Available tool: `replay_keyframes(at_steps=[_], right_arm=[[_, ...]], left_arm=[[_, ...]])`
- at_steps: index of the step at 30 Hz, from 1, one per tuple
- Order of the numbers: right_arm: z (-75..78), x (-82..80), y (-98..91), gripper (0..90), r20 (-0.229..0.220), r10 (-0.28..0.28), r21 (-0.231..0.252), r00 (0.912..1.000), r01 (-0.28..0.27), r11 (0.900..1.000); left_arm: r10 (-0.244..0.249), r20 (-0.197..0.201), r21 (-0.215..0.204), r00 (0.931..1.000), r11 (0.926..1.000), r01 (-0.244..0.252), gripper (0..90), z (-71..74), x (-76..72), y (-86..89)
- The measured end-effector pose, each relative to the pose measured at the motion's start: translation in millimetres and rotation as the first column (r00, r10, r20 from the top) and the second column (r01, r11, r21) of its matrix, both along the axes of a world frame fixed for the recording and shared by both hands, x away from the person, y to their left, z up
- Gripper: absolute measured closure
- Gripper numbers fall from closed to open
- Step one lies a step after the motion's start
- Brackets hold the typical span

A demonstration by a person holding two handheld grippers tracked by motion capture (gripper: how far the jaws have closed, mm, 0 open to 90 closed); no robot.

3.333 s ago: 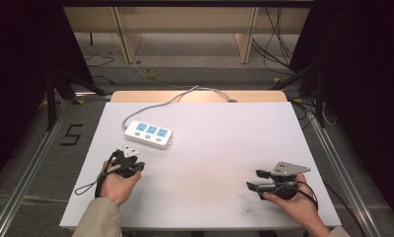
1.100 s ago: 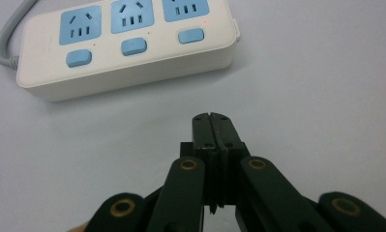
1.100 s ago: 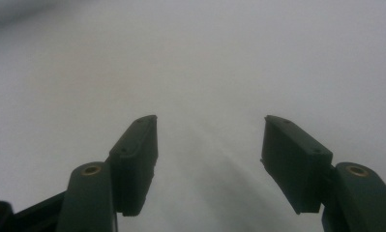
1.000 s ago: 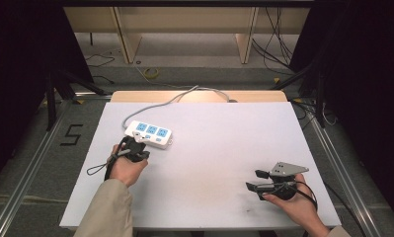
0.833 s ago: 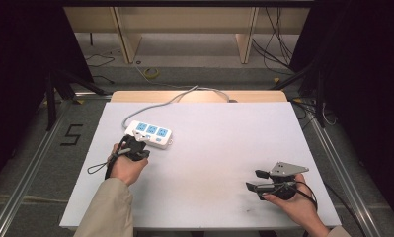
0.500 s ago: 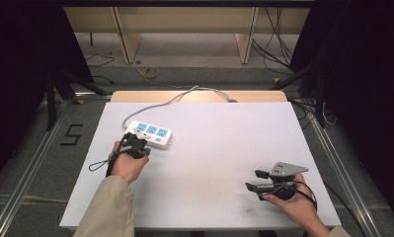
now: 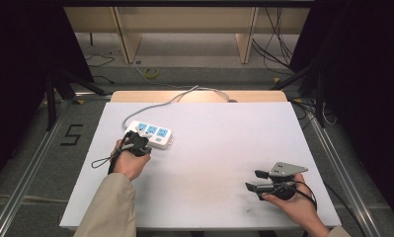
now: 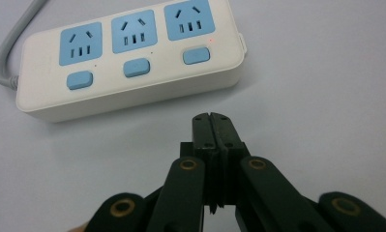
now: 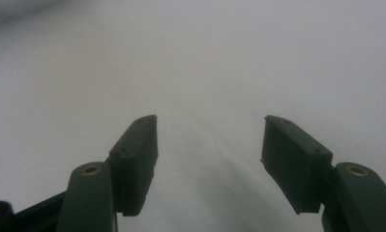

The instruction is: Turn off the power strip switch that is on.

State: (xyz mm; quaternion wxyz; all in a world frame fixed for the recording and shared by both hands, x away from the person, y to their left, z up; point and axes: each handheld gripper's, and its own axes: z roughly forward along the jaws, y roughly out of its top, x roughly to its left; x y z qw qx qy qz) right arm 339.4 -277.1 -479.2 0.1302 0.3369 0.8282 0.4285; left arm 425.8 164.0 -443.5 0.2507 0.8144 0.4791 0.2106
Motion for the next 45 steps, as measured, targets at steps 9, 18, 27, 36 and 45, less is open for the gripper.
replay_keyframes(at_steps=[9,18,27,36,45], right_arm=[[0.1,0.0,-0.1,38.7,0.001,0.0,0.002,1.0,0.0,1.0],[0.2,0.0,0.0,38.6,0.0,0.001,0.0,1.0,-0.001,1.0],[0.2,-0.1,0.1,38.6,0.001,0.001,0.0,1.0,-0.001,1.0],[0.2,-0.2,0.2,38.4,0.0,0.001,0.002,1.0,-0.001,1.0],[0.3,-0.3,0.2,38.4,-0.001,0.001,-0.001,1.0,-0.001,1.0]], left_arm=[[-0.007,-0.007,0.012,1.0,0.9999,0.007,89.9,-1.4,3.7,-3.1],[-0.001,-0.009,0.016,1.0,0.9999,0.001,89.9,-0.7,6.5,-2.7],[-0.002,-0.004,0.01,1.0,0.9999,0.002,89.9,2.1,9.7,-5.5],[-0.004,-0.004,0.018,1.0,0.9998,0.004,89.9,3.4,12.4,-7.5],[0.001,0.001,0.011,1.0,0.9999,-0.001,89.9,6.1,15.3,-8.8]])
